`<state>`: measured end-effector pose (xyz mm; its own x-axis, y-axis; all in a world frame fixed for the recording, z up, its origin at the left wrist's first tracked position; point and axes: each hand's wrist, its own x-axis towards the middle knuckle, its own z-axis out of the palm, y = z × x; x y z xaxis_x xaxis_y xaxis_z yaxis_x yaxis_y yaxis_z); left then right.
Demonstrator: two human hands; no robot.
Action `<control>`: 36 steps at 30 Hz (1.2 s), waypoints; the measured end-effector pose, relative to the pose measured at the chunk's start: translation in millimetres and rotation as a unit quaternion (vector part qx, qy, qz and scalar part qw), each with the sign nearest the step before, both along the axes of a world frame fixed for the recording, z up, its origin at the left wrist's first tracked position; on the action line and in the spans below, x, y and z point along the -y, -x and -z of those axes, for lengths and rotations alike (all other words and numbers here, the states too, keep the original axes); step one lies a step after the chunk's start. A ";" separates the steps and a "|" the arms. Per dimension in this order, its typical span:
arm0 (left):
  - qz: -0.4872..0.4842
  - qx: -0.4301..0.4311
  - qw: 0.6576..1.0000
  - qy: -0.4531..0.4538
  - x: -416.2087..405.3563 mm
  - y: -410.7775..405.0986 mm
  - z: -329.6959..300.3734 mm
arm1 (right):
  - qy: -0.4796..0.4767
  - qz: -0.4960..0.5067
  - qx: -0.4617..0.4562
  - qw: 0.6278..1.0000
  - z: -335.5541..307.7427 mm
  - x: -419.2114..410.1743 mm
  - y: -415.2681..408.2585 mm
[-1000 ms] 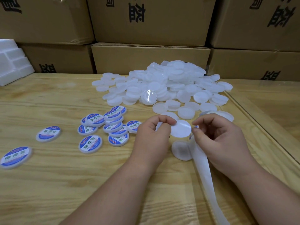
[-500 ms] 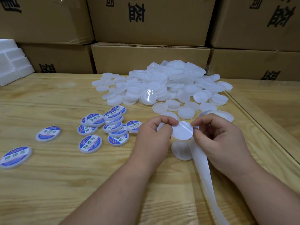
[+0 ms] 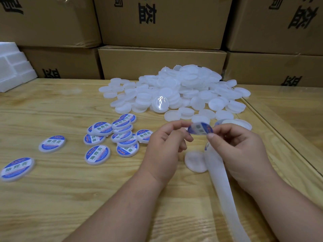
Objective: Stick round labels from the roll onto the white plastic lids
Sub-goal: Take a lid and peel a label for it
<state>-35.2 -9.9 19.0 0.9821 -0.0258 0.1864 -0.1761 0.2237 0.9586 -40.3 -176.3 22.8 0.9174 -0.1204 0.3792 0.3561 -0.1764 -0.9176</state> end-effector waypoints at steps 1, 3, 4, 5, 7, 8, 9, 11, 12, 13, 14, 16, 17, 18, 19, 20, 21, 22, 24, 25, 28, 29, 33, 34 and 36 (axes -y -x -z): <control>0.007 0.007 1.000 0.017 -1.3 0.2 -1.0 | -0.036 -0.002 -0.028 0.999 -1.2 0.4 -0.7; 0.008 0.002 0.999 0.049 -5.0 1.2 -2.3 | -0.133 -0.034 -0.097 0.986 -3.6 2.2 -2.3; 0.004 -0.010 0.998 0.068 -6.6 1.4 -3.0 | -0.187 -0.062 -0.127 0.972 -4.8 4.2 -3.7; -0.004 -0.022 0.996 0.085 -7.8 1.2 -3.2 | -0.231 -0.090 -0.157 0.956 -6.1 6.7 -5.4; -0.021 -0.039 0.993 0.111 -8.1 0.1 -2.9 | -0.285 -0.143 -0.217 0.923 -9.6 10.8 -7.3; -0.025 -0.044 0.992 0.118 -7.8 -0.4 -3.4 | -0.305 -0.164 -0.243 0.906 -11.1 12.5 -8.1; -0.026 -0.050 0.991 0.123 -7.8 -1.1 -3.8 | -0.323 -0.183 -0.266 0.890 -12.2 14.5 -8.7; -0.020 -0.071 0.988 0.135 -8.4 -3.2 -3.9 | -0.347 -0.216 -0.302 0.861 -13.2 18.1 -9.8; -0.015 -0.080 0.987 0.140 -9.1 -4.3 -4.1 | -0.354 -0.233 -0.316 0.849 -13.1 20.3 -10.1; -0.012 -0.084 0.986 0.144 -9.4 -5.0 -4.2 | -0.356 -0.251 -0.329 0.838 -12.8 22.5 -10.6; -0.009 -0.085 0.986 0.144 -9.5 -5.4 -3.9 | -0.355 -0.272 -0.342 0.826 -13.1 24.5 -10.9; -0.006 -0.084 0.986 0.146 -9.4 -5.6 -3.8 | -0.353 -0.316 -0.368 0.800 -13.9 28.7 -11.2; -0.005 -0.088 0.984 0.153 -9.3 -5.6 -3.8 | -0.352 -0.342 -0.381 0.783 -14.4 30.8 -11.6; -0.001 -0.098 0.982 0.164 -8.9 -5.9 -3.7 | -0.352 -0.372 -0.392 0.764 -14.6 32.6 -11.7; 0.007 -0.111 0.978 0.177 -8.8 -5.9 -4.0 | -0.352 -0.405 -0.401 0.743 -14.7 33.9 -11.7; 0.016 -0.122 0.975 0.186 -8.8 -5.9 -4.4 | -0.352 -0.434 -0.407 0.723 -14.9 34.8 -11.6; 0.025 -0.129 0.973 0.188 -9.0 -5.7 -5.1 | -0.349 -0.454 -0.411 0.709 -15.1 35.3 -11.5; 0.035 -0.132 0.973 0.184 -8.9 -5.7 -5.1 | -0.344 -0.465 -0.415 0.703 -15.1 35.3 -11.5; 0.055 -0.125 0.976 0.170 -8.8 -6.2 -4.6 | -0.332 -0.467 -0.419 0.704 -15.2 34.7 -11.3; 0.064 -0.120 0.977 0.165 -8.9 -6.5 -4.5 | -0.329 -0.465 -0.421 0.706 -15.4 34.5 -11.1; 0.080 -0.102 0.979 0.156 -10.0 -8.4 -1.1 | -0.325 -0.458 -0.425 0.710 -16.3 34.0 -10.7; 0.083 -0.096 0.981 0.149 -10.2 -8.9 0.0 | -0.326 -0.456 -0.426 0.710 -16.6 33.9 -10.7; 0.083 -0.081 0.984 0.134 -10.0 -10.5 3.3 | -0.327 -0.457 -0.428 0.708 -17.5 33.4 -10.6; 0.084 -0.078 0.985 0.132 -9.9 -10.9 4.3 | -0.327 -0.457 -0.427 0.708 -17.5 33.4 -10.5; 0.084 -0.076 0.986 0.126 -9.8 -11.5 4.6 | -0.326 -0.456 -0.425 0.710 -17.4 33.3 -10.5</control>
<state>-23.8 -0.1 14.4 0.9851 -0.1620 0.0584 0.0254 0.4721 0.8812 -29.9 -209.6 40.2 0.5907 0.7755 -0.2229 -0.6831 0.3336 -0.6497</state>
